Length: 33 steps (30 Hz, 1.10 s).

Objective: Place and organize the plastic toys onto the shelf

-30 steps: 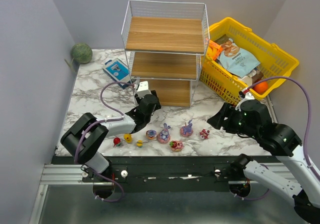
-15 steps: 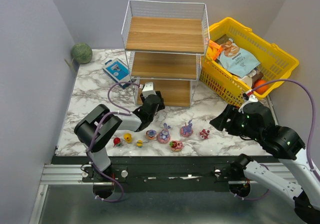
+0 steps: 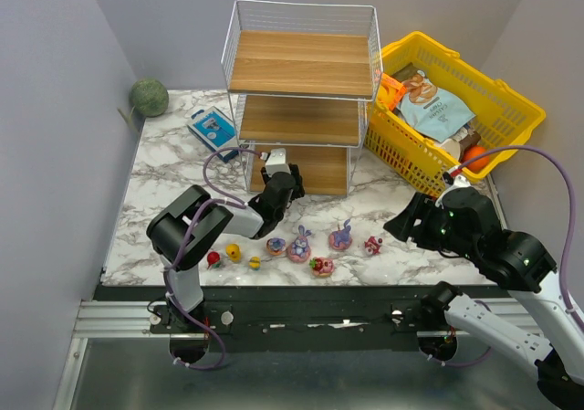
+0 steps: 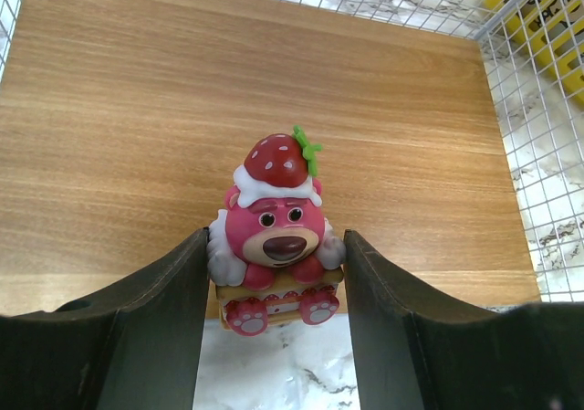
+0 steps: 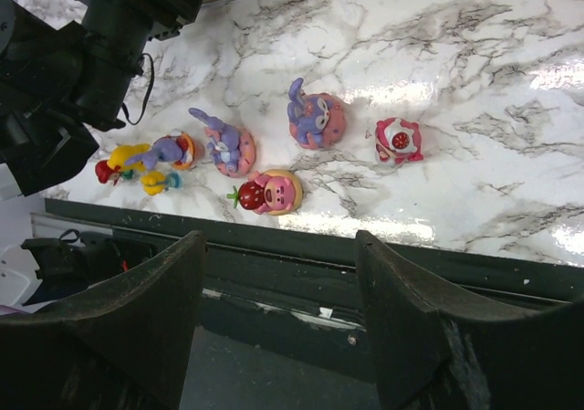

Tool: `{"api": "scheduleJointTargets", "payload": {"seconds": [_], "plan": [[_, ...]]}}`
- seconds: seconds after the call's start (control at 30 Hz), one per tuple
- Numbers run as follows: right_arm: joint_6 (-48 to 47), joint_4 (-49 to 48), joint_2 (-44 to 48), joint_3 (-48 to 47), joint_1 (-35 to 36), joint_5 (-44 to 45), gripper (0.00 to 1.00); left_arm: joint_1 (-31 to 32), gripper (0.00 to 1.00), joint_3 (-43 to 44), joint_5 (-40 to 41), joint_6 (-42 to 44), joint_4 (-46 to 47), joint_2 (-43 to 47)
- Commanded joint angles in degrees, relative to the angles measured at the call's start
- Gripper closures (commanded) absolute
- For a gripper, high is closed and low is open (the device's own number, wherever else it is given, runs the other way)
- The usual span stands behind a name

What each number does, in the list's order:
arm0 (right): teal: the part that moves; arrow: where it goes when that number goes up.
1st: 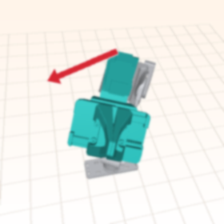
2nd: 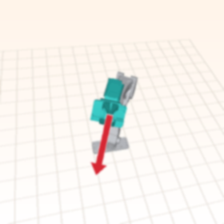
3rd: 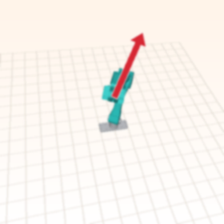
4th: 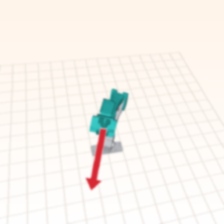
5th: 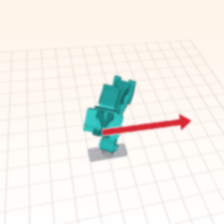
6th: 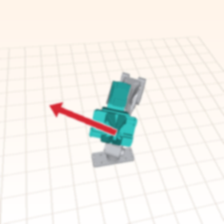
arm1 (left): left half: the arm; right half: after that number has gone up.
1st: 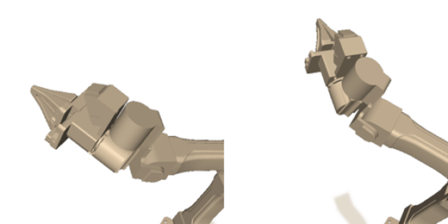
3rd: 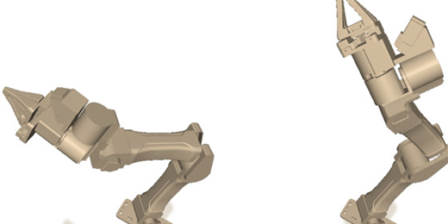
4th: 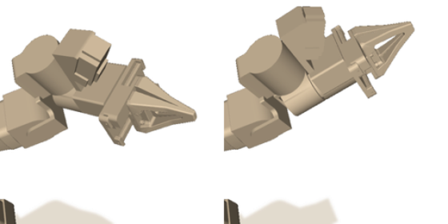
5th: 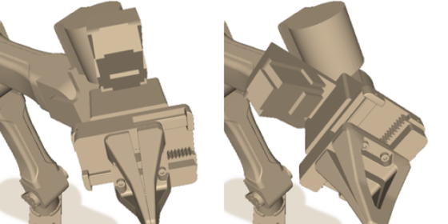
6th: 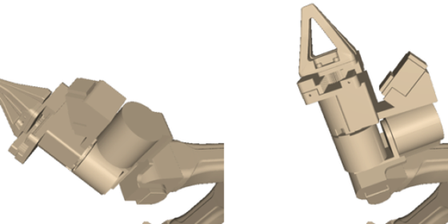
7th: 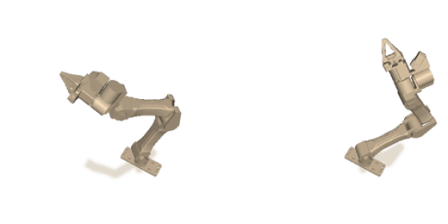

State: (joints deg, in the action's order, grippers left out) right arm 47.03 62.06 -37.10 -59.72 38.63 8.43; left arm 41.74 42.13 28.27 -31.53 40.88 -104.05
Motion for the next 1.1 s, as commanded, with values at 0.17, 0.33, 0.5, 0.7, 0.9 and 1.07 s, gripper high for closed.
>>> {"api": "scheduleJointTargets", "payload": {"seconds": [0.17,0.33,0.5,0.7,0.9,1.07], "plan": [[1.14,1.13,0.10,-0.75,0.22,1.59,0.27,-0.51,1.00,0.15,-3.13,0.42,1.74,-3.62],[1.14,0.87,0.01,-0.39,0.22,1.42,0.27,-0.43,1.00,-1.70,-3.92,0.15,2.62,-3.79],[1.14,0.52,0.10,0.05,0.30,1.07,0.27,0.10,0.99,-3.37,-3.93,0.24,3.32,-4.14],[1.14,0.34,0.10,0.40,0.21,0.98,0.27,1.50,0.94,-3.72,-1.21,1.99,2.80,-5.11],[1.23,0.25,0.19,0.84,0.22,0.63,0.27,2.38,0.93,-3.02,0.20,2.96,1.75,-6.34],[1.40,0.25,0.63,1.10,0.30,0.63,0.27,2.56,0.88,-2.40,0.91,3.58,0.95,-6.60]]}}
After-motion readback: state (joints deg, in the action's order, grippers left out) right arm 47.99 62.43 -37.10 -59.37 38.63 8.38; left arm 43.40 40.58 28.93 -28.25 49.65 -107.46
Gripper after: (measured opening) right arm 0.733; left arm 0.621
